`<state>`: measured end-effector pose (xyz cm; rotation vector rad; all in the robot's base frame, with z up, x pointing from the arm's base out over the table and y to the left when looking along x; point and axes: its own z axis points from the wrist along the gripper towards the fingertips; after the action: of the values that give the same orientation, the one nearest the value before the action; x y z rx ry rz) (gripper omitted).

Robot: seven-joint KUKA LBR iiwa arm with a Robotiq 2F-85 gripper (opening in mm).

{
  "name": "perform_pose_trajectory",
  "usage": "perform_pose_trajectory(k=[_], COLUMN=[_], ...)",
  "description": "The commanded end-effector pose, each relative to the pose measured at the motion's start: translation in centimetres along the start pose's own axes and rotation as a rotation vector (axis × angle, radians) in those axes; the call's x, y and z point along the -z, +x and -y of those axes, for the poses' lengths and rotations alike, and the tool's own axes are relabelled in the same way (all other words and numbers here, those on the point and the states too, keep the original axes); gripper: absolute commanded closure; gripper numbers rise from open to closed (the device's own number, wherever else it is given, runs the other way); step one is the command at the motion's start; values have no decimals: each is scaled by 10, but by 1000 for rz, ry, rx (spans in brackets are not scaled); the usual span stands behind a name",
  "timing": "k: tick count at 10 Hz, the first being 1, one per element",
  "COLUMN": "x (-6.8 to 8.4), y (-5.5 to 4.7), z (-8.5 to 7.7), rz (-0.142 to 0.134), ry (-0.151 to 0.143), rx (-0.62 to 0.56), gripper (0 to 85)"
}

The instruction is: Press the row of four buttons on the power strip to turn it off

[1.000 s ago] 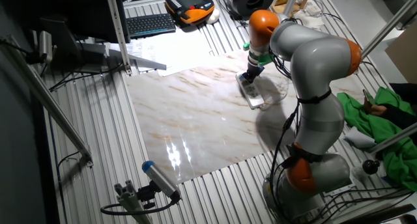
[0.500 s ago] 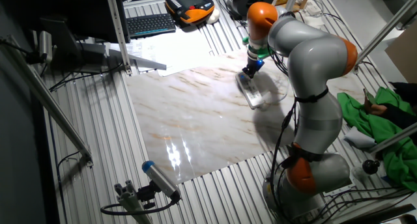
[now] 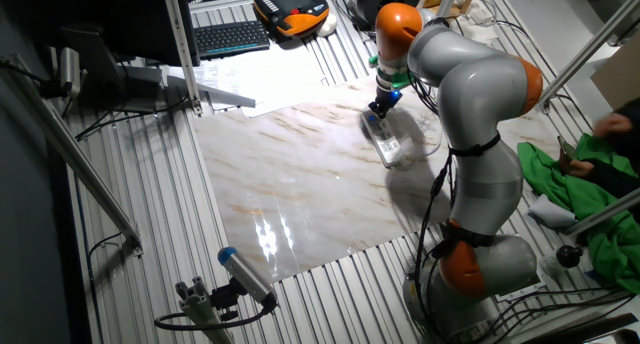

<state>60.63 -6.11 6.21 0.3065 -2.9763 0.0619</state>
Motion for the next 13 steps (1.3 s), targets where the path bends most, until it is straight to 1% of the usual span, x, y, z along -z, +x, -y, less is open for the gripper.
perform_pose_trajectory(k=[1, 2, 5, 8, 9, 10, 11, 12, 13], x=[0, -1, -6, -11, -16, -16, -1, 21, 35], y=[-4, -6, 1, -2, -2, -2, -1, 3, 9], z=[0, 0, 8, 6, 6, 6, 5, 4, 3], rz=[3, 6, 12, 13, 19, 18, -7, -27, -32], ry=[1, 3, -3, -3, -6, -11, -20, -5, 4], rx=[0, -2, 7, 7, 10, 11, 3, -3, -4], gripper=[850, 850, 850, 850, 850, 850, 850, 850, 850])
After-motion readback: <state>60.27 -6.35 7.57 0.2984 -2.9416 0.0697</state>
